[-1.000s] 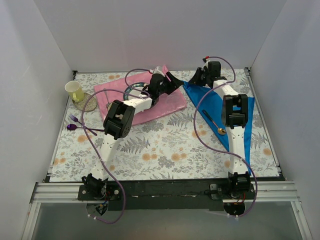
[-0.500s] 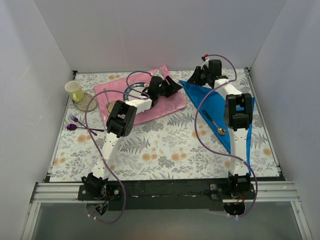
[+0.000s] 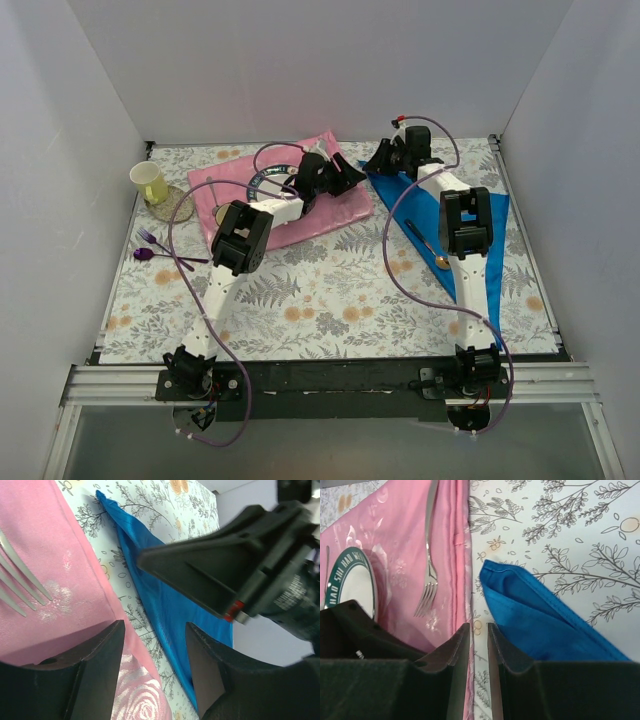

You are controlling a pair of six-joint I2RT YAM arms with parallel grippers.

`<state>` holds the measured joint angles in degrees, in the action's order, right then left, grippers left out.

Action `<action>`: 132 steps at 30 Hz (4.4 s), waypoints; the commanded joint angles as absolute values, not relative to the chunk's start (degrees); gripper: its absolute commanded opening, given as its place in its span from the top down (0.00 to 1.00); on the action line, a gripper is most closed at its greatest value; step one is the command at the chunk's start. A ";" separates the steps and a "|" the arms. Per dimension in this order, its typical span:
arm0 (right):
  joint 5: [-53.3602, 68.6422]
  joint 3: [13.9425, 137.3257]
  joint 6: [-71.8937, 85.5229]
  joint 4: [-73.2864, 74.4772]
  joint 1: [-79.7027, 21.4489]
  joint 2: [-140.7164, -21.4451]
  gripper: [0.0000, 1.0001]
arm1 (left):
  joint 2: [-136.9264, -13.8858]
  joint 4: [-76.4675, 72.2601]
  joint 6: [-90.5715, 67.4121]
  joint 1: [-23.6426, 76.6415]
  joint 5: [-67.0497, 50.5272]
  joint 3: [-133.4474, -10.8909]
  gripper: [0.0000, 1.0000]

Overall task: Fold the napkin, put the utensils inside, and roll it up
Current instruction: Fold the napkin

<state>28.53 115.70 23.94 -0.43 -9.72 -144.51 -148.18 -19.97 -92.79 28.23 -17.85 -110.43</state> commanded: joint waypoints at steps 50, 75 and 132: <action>8.97 132.79 1.15 16.87 -13.62 -148.80 0.53 | -133.86 -23.55 -95.27 28.12 -23.82 -101.60 0.48; -9.75 134.03 -7.21 18.90 -20.04 -151.70 0.74 | -132.98 -23.47 -97.12 28.04 -24.70 -100.81 0.49; -5.71 132.45 -8.79 15.21 -18.63 -150.99 0.49 | -133.68 -24.43 -100.81 27.95 -27.42 -99.76 0.49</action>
<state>-6.39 129.99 -10.39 15.11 -18.50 -149.47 -137.75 -23.20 -100.62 28.23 -26.46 -99.81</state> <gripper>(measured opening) 0.531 0.512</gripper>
